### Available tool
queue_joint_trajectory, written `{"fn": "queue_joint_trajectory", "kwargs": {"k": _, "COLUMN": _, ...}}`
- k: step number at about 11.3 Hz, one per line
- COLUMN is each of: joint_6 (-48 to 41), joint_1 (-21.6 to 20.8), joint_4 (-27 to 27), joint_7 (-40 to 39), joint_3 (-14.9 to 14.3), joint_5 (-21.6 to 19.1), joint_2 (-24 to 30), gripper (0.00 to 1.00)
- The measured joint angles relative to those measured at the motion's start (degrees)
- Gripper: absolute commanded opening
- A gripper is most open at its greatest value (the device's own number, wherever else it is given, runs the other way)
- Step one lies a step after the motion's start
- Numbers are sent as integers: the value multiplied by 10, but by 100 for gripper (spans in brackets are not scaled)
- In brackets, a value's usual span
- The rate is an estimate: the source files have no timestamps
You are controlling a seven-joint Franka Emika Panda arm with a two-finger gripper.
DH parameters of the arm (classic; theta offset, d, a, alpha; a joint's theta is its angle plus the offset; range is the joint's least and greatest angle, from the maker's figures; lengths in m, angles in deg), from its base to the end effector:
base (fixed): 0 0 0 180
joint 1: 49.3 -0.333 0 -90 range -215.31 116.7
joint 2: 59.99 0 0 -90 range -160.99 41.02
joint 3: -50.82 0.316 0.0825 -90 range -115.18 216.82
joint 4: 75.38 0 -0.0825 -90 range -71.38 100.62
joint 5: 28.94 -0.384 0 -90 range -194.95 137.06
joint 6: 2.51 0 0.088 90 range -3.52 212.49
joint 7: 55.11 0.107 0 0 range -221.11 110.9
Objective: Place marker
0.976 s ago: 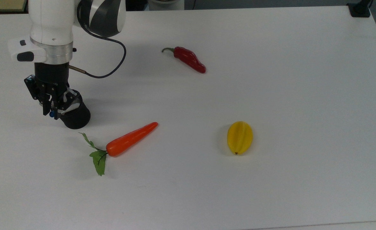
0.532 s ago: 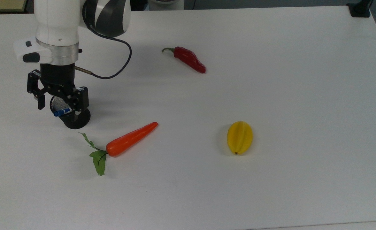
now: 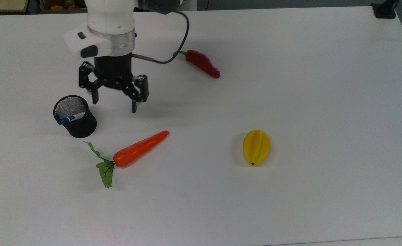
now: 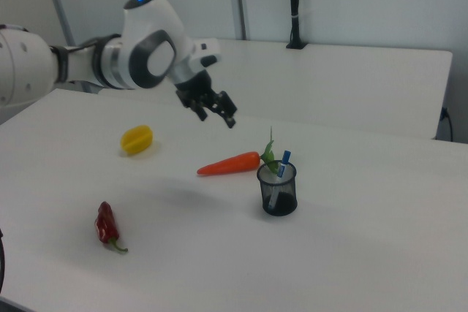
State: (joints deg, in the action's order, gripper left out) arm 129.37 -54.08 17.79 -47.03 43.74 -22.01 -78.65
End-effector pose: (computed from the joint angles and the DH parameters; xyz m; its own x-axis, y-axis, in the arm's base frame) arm 0.6852 -0.0202 0.4712 0.9317 -0.0773 0.3549 -0.1209 -0.9874 0.1023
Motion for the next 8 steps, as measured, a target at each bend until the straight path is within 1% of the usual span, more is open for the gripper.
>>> {"fn": "queue_joint_trajectory", "kwargs": {"k": 2, "joint_6": -110, "joint_1": -40, "joint_4": -1, "joint_7": 2, "joint_3": 1, "joint_5": 0, "joint_2": 41, "gripper": 100}}
{"fn": "queue_joint_trajectory", "kwargs": {"k": 4, "joint_6": -214, "joint_1": -69, "joint_4": -1, "joint_7": -7, "joint_3": 1, "joint_5": 0, "joint_2": 87, "gripper": 100}}
{"fn": "queue_joint_trajectory", "kwargs": {"k": 6, "joint_6": -316, "joint_1": -89, "joint_4": 0, "joint_7": -36, "joint_3": 1, "joint_5": 0, "joint_2": 133, "gripper": 100}}
{"fn": "queue_joint_trajectory", "kwargs": {"k": 8, "joint_6": -368, "joint_1": -99, "joint_4": 7, "joint_7": -45, "joint_3": 1, "joint_5": 0, "joint_2": 170, "gripper": 100}}
